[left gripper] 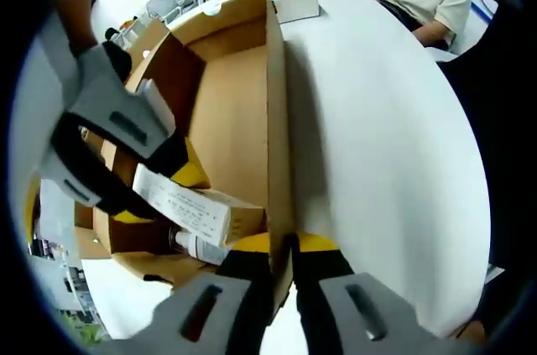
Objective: Operate the shoe box by opening the lid, removing the specified soft item, and placing it in the target area until the item is outside and the box remains undamaged.
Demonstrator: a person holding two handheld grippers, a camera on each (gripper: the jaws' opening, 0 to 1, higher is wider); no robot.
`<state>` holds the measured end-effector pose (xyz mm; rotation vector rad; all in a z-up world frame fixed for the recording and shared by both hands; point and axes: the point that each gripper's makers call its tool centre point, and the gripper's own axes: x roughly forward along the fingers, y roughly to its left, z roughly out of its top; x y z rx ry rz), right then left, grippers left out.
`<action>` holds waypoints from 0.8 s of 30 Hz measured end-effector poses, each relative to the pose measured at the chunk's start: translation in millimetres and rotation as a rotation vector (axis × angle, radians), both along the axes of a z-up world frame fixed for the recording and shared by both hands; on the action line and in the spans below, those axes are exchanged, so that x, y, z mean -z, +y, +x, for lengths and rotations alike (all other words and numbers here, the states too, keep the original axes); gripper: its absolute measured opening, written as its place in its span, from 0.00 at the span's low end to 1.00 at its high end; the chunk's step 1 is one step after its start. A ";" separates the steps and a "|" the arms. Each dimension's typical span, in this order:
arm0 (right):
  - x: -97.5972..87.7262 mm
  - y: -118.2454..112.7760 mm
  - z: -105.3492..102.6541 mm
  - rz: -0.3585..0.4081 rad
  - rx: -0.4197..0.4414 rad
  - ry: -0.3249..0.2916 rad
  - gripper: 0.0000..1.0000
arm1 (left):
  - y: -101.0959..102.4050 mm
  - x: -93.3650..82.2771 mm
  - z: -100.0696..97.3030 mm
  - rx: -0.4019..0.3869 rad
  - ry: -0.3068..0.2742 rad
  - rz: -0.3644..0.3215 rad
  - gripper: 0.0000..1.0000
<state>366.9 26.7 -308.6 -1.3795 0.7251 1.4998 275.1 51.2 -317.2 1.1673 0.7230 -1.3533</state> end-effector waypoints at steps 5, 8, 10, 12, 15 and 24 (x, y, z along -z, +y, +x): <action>0.5 -18.4 -6.0 -0.014 0.046 0.005 0.29 | 0.2 -0.2 0.4 0.000 0.000 0.001 0.07; 1.1 -31.3 -7.1 -0.016 0.105 0.014 0.26 | 0.6 -0.2 0.4 0.000 0.000 0.000 0.07; 1.6 -41.1 -6.2 -0.011 0.163 0.014 0.25 | 0.5 -0.4 -0.3 0.001 -0.001 -0.001 0.07; 1.8 -47.7 -6.2 0.005 0.202 0.020 0.24 | 0.4 -0.5 -1.2 -0.001 0.001 -0.002 0.07; 2.4 -63.8 -4.8 -0.005 0.267 0.025 0.23 | 0.6 -0.4 -1.0 0.000 -0.002 -0.002 0.07; 4.4 -115.9 -5.9 -0.035 0.388 0.032 0.21 | 0.4 -0.3 -3.0 0.002 -0.001 -0.002 0.07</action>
